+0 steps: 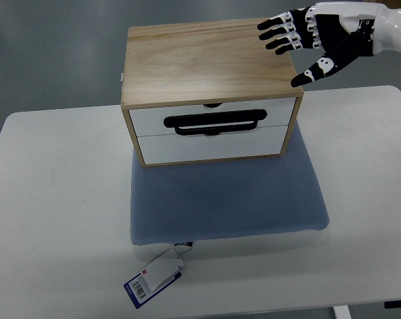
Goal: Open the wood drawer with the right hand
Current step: 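Move the right hand over the cabinet toward the upper drawer handle, then hook the right hand fingers around the upper drawer's black handle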
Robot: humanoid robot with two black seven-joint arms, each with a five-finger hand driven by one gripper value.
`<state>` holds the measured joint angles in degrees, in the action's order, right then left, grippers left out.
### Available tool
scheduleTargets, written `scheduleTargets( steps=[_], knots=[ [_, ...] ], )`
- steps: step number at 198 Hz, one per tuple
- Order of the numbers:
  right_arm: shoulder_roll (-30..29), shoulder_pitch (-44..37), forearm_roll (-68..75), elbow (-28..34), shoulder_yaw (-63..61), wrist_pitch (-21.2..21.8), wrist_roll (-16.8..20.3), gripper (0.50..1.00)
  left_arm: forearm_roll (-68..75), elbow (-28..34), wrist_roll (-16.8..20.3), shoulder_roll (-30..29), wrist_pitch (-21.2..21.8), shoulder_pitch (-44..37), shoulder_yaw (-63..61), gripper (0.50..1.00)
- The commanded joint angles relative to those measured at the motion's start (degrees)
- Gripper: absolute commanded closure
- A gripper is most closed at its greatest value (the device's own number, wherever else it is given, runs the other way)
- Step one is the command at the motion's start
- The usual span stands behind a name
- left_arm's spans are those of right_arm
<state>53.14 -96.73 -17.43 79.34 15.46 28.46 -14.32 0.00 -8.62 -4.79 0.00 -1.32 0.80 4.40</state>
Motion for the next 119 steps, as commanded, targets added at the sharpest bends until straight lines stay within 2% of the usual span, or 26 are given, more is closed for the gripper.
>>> scheduleTargets(
  steps=[1,17,18,26,36,37,53,64,65,81,101,119],
  knots=[
    [-3.48,-5.22,-0.15,0.2,4.76,0.64,1.05,0.568,0.0,0.0,0.05,0.0,0.09,0.0,-0.01,0.5],
    [-4.97,-6.98,-0.15,0.29,6.43,0.64,1.05,0.568,0.0,0.0,0.05,0.0,0.0,0.0,-0.01,0.5],
    [-6.54,-8.63,-0.15,0.46,8.43,0.55,1.13,0.568,0.0,0.0,-0.04,0.0,0.0,-0.09,-0.01,0.5],
    [-8.22,-10.14,-0.15,0.46,10.11,0.2,1.22,0.568,0.0,0.0,0.05,0.0,0.0,-0.09,-0.01,0.5],
    [-8.22,-10.14,-0.15,0.46,10.12,0.2,1.22,0.568,0.0,0.0,0.05,0.0,0.0,-0.09,-0.01,0.5],
    [-11.01,-12.4,-0.15,0.46,12.55,-0.15,1.74,0.57,0.0,0.0,0.05,0.0,0.0,-0.01,-0.01,0.5],
    [-14.81,-15.5,0.2,0.46,16.35,-0.95,2.19,0.57,0.0,0.0,-0.04,0.0,0.0,0.0,-0.01,0.5],
    [-14.81,-15.5,0.2,0.46,16.36,-0.95,2.19,0.57,0.0,0.0,-0.04,0.0,0.0,0.0,-0.01,0.5],
    [-16.99,-16.81,0.29,0.55,17.58,-1.21,2.19,0.57,0.0,0.0,-0.04,0.0,0.0,0.0,-0.01,0.5],
    [-18.07,-17.08,0.29,0.46,18.12,-1.3,2.28,0.57,0.0,0.0,-0.04,0.0,0.09,0.0,-0.01,0.5],
    [-21.49,-17.52,0.29,0.46,20.49,-1.3,4.65,0.57,0.0,0.0,0.05,0.0,0.0,0.0,-0.01,0.5],
    [-22.72,-17.61,0.55,0.46,20.84,-1.74,5.0,0.572,0.0,0.0,0.05,0.0,0.09,0.0,-0.01,0.5]
  ],
)
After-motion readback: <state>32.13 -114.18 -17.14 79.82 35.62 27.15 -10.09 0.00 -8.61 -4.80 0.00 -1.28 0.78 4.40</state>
